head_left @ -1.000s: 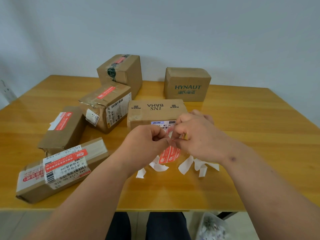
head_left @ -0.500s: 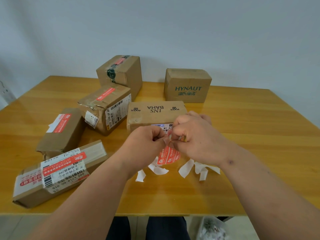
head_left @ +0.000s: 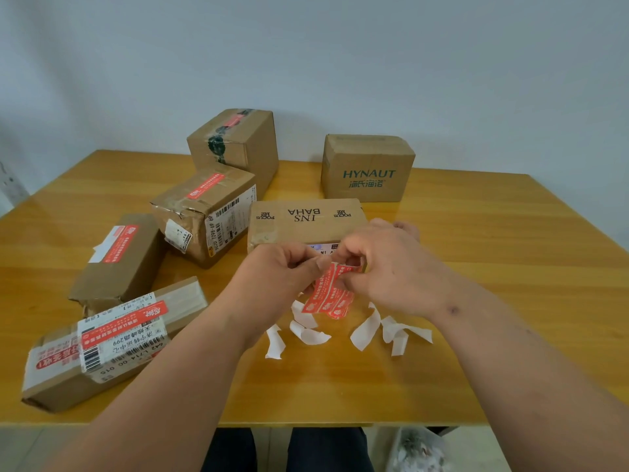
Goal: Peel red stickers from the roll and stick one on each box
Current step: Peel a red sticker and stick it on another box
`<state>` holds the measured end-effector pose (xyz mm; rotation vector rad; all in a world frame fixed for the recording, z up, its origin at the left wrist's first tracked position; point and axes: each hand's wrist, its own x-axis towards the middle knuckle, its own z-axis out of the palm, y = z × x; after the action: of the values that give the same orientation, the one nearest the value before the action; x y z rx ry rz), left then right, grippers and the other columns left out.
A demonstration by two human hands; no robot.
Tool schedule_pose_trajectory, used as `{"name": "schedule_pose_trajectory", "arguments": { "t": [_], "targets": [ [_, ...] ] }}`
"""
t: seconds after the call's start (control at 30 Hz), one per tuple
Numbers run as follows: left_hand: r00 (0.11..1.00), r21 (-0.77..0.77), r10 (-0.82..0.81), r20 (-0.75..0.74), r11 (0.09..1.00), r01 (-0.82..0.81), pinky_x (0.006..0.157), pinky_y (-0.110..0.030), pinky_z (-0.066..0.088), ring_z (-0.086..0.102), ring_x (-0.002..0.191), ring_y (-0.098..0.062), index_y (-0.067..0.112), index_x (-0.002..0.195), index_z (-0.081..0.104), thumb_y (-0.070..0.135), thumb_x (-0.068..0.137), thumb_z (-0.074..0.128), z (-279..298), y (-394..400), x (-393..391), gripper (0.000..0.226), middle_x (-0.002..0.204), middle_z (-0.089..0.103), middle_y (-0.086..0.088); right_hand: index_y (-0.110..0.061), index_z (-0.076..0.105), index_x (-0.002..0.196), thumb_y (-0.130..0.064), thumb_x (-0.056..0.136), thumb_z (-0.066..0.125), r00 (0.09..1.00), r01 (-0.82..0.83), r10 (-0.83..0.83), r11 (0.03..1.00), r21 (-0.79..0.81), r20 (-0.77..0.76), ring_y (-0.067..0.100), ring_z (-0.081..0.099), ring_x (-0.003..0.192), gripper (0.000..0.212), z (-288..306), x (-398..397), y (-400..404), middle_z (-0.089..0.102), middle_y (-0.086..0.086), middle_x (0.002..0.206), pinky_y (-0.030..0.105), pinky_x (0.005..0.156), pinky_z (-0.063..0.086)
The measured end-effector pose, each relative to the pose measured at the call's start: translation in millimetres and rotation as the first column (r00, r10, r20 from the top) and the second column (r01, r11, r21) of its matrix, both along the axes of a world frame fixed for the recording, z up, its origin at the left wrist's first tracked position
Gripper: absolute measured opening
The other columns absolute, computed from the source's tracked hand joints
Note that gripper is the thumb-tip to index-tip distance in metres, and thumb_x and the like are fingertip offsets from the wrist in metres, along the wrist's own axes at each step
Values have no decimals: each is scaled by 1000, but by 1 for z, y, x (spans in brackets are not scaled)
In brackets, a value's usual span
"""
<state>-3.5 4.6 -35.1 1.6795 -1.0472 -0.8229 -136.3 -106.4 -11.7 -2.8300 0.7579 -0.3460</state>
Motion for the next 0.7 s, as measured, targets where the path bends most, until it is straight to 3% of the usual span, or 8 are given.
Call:
{"name": "schedule_pose_trajectory", "arguments": {
  "t": [0.07, 0.23, 0.3, 0.53, 0.7],
  "targets": [
    [1000, -1, -7, 14, 1000, 7, 63, -14, 52, 69, 79, -15, 23, 87, 71, 42, 90, 61, -1, 1, 1, 21, 81, 74, 1, -31, 61, 75, -33, 84, 66, 1000, 3, -3, 1000, -23, -6, 8, 41, 94, 10, -1, 0, -1, 55, -18, 78, 41, 99, 23],
    [999, 25, -13, 41, 1000, 12, 78, -32, 57, 70, 83, -19, 17, 84, 69, 28, 92, 63, -5, 0, 3, 15, 81, 74, 0, -29, 67, 82, -45, 81, 69, 1000, 7, -7, 1000, 21, -18, 9, 37, 95, 16, -3, 2, -5, 54, -14, 84, 38, 95, 21],
    [999, 21, -13, 33, 1000, 12, 80, -34, 57, 70, 83, -19, 16, 83, 69, 27, 94, 62, -5, -1, 2, 16, 81, 74, 0, -28, 67, 83, -48, 81, 68, 998, 13, -11, 999, 33, -59, 10, 35, 93, 20, -3, 3, -5, 52, -13, 84, 39, 94, 21],
    [999, 15, 20, -43, 1000, -19, 84, -42, 57, 70, 86, -25, 16, 81, 69, 25, 94, 62, -9, -4, 2, 18, 81, 74, -3, -29, 64, 73, -42, 81, 70, 998, 23, -23, 1000, 1, -62, 13, 32, 98, 16, 0, 5, -1, 51, -13, 90, 40, 97, 19],
    [994, 17, 48, -103, 999, -47, 89, -50, 55, 69, 90, -32, 12, 82, 69, 25, 94, 62, -12, -5, 4, 19, 83, 74, -8, -36, 57, 69, -41, 80, 71, 999, 16, -17, 1000, -22, -43, 9, 31, 99, 19, -1, 5, 3, 46, -19, 82, 40, 98, 19]
  ]
}}
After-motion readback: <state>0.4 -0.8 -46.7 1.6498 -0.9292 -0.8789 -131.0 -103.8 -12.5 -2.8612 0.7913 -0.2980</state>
